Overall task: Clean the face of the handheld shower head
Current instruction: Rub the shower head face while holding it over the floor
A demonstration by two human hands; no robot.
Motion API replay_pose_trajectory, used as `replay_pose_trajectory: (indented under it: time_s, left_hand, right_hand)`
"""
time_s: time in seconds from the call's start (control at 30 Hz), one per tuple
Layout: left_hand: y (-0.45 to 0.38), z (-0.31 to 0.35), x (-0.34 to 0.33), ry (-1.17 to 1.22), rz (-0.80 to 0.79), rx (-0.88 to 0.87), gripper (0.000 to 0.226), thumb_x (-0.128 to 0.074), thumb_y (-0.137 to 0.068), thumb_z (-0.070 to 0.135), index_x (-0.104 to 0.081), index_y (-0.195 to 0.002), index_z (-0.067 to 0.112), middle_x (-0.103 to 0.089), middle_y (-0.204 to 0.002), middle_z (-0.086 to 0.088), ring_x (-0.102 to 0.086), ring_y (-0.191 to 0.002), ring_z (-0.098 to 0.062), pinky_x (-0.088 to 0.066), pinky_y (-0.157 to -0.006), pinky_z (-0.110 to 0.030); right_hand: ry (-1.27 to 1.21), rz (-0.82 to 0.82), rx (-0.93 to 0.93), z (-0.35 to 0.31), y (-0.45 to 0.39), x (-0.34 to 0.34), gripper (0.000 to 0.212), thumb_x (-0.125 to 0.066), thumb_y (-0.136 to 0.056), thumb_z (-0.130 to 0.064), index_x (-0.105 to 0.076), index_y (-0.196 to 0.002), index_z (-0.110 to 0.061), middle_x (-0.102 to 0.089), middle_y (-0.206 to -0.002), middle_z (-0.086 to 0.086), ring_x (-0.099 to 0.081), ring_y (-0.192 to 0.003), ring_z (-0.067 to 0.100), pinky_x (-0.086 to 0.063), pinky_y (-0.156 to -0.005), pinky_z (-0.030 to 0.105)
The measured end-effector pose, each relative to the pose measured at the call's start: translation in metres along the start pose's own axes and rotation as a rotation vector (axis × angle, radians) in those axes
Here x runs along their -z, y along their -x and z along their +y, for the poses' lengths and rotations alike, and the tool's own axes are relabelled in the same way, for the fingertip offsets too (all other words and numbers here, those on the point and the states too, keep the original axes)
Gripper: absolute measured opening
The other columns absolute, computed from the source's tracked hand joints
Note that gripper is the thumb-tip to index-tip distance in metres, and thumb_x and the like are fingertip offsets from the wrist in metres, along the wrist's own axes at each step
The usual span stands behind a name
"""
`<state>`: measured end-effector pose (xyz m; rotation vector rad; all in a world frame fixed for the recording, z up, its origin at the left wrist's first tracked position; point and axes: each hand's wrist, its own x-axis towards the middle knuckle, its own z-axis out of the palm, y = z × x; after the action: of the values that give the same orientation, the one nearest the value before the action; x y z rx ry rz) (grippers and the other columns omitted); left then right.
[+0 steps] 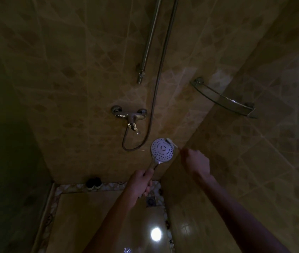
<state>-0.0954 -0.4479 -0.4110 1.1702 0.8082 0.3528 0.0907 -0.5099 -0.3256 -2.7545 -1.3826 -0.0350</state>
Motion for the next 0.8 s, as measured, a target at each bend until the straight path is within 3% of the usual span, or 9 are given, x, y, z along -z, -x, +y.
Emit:
replay_pose_trajectory:
  time_s: [0.13,0.2,0.27,0.37,0.47,0.57,0.7,0.8]
  left_hand:
    - [0.000,-0.004,-0.001,-0.040,0.013,0.011,0.038,-0.046,-0.095,0.044,-0.052,-0.070,0.016,-0.048,-0.057,0.000,-0.041,-0.044,-0.011,-0.029,-0.042,-0.026]
    - [-0.001,-0.005,-0.003,-0.046,0.022,0.010,0.039,-0.046,-0.095,0.044,-0.052,-0.069,0.016,-0.048,-0.059,-0.004,-0.040,-0.044,-0.013,-0.029,-0.043,-0.025]
    - [-0.002,-0.005,-0.005,-0.070,0.017,-0.003,0.040,-0.045,-0.095,0.044,-0.051,-0.067,0.016,-0.047,-0.062,-0.010,-0.039,-0.044,-0.015,-0.028,-0.044,-0.025]
    - [-0.002,-0.003,-0.009,-0.087,0.007,-0.013,0.040,-0.044,-0.096,0.042,-0.050,-0.068,0.014,-0.045,-0.064,-0.012,-0.038,-0.044,-0.015,-0.028,-0.042,-0.022]
    - [-0.001,-0.005,-0.008,-0.081,0.010,-0.011,0.038,-0.043,-0.097,0.040,-0.049,-0.072,0.012,-0.046,-0.062,-0.007,-0.038,-0.042,-0.012,-0.029,-0.041,-0.022]
    - [-0.001,-0.008,-0.005,-0.074,0.004,0.002,0.034,-0.044,-0.097,0.039,-0.051,-0.079,0.012,-0.047,-0.062,-0.002,-0.040,-0.043,-0.009,-0.031,-0.040,-0.022]
    - [-0.002,-0.006,-0.006,-0.075,0.004,-0.002,0.035,-0.044,-0.097,0.039,-0.051,-0.078,0.011,-0.045,-0.062,-0.007,-0.038,-0.043,-0.011,-0.028,-0.039,-0.021]
    - [0.000,-0.005,-0.007,-0.049,-0.001,-0.002,0.033,-0.044,-0.097,0.039,-0.052,-0.080,0.012,-0.045,-0.061,-0.003,-0.037,-0.042,-0.009,-0.027,-0.039,-0.021]
  right_hand:
    - [0.107,-0.124,0.188,-0.018,0.032,-0.008,0.046,-0.020,-0.101,-0.050,-0.057,-0.098,-0.024,-0.047,-0.059,-0.005,-0.044,-0.046,0.005,-0.033,-0.043,0.020]
    - [0.158,-0.098,0.196,-0.015,0.023,-0.004,0.045,-0.021,-0.101,-0.048,-0.058,-0.098,-0.022,-0.053,-0.062,-0.004,-0.049,-0.050,0.011,-0.039,-0.046,0.025]
    - [0.117,-0.043,0.095,-0.007,0.004,0.004,0.041,-0.025,-0.101,-0.043,-0.059,-0.096,-0.020,-0.065,-0.076,0.005,-0.062,-0.064,0.022,-0.051,-0.059,0.034]
    - [0.091,0.033,-0.001,0.001,-0.009,0.014,0.037,-0.030,-0.099,-0.040,-0.060,-0.099,-0.019,-0.068,-0.087,0.009,-0.067,-0.078,0.028,-0.054,-0.066,0.036]
    - [0.098,-0.072,0.101,-0.007,0.006,0.006,0.038,-0.024,-0.101,-0.043,-0.055,-0.090,-0.024,-0.061,-0.072,0.003,-0.064,-0.065,0.022,-0.051,-0.056,0.033]
    - [0.226,-0.130,0.248,-0.019,0.019,0.005,0.034,-0.024,-0.103,-0.041,-0.054,-0.104,-0.024,-0.043,-0.062,-0.005,-0.045,-0.050,0.010,-0.037,-0.046,0.027]
    - [0.189,-0.029,0.122,-0.009,-0.009,0.019,0.033,-0.032,-0.100,-0.038,-0.059,-0.107,-0.020,-0.062,-0.078,0.003,-0.067,-0.074,0.023,-0.056,-0.064,0.037]
    - [0.148,-0.018,0.083,-0.010,-0.008,0.020,0.034,-0.032,-0.101,-0.037,-0.060,-0.106,-0.020,-0.061,-0.076,0.002,-0.065,-0.071,0.021,-0.057,-0.065,0.037]
